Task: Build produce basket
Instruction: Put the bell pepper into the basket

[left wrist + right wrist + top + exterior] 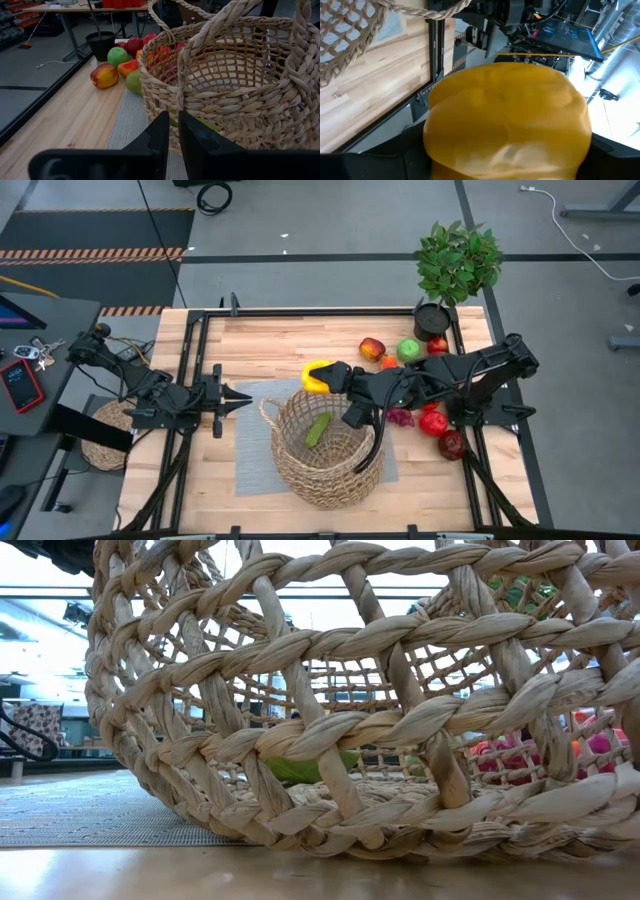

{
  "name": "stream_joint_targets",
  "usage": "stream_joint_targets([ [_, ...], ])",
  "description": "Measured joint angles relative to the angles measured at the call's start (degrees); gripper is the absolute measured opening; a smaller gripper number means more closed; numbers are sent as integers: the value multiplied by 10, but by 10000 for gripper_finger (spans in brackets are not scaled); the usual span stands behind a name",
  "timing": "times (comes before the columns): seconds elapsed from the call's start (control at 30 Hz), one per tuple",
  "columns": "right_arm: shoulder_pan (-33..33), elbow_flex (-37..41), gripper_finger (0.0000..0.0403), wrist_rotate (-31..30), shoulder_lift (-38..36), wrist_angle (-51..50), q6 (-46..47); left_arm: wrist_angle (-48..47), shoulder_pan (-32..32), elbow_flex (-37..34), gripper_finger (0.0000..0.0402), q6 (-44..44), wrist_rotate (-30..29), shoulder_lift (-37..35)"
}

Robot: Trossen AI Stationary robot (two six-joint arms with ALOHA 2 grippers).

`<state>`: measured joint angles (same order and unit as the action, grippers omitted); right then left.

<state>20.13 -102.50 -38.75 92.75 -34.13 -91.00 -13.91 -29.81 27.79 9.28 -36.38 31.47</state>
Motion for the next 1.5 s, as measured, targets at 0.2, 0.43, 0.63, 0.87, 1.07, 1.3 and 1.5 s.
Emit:
stream_joint_targets([
  [0.2, -13, 0, 330, 19, 0, 7, 188, 0, 0, 0, 48, 0, 0, 0],
  [0.43, -76, 0, 330, 136, 0, -44, 497, 0, 0, 0, 48, 0, 0, 0],
  [0.63, -139, 0, 330, 261, 0, -125, 794, 0, 0, 0, 48, 0, 0, 0],
  [0.87, -169, 4, 330, 366, 0, -144, 1020, 0, 0, 0, 48, 0, 0, 0],
  [1.07, -169, 43, 331, 376, -1, -105, 1172, 0, 0, 0, 48, 0, 0, 0],
  [1.3, -169, 100, 331, 418, 0, -42, 1230, 0, 0, 0, 48, 0, 0, 0],
  [1.5, -163, 123, 331, 451, 1, -37, 1214, 0, 0, 0, 48, 0, 0, 0],
])
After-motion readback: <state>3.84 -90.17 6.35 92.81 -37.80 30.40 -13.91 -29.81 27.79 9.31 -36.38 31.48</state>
